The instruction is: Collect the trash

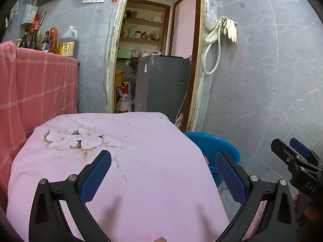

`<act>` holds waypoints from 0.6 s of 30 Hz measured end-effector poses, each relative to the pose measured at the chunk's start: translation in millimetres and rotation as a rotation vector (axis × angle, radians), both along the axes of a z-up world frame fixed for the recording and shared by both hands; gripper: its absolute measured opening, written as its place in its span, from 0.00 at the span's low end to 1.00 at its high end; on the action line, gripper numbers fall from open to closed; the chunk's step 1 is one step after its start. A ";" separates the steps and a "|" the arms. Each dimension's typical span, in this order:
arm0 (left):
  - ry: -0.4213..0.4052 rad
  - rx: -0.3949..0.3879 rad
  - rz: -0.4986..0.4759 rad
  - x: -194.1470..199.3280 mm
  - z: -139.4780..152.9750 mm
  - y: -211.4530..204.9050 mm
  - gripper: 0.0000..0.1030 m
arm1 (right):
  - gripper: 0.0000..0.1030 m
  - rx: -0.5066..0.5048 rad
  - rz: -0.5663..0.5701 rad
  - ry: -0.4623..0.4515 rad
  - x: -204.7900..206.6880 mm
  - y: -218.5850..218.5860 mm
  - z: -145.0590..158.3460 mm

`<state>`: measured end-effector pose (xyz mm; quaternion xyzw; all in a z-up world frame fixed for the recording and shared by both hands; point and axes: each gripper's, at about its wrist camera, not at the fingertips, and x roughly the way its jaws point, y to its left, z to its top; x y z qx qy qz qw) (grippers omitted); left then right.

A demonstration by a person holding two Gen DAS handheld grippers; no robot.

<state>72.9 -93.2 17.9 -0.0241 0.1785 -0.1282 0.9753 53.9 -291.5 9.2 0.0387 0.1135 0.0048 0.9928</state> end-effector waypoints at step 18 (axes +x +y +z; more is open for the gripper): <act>0.035 0.024 0.017 -12.2 -13.5 -5.8 0.98 | 1.00 -0.008 -0.004 0.048 -3.0 -3.0 -18.2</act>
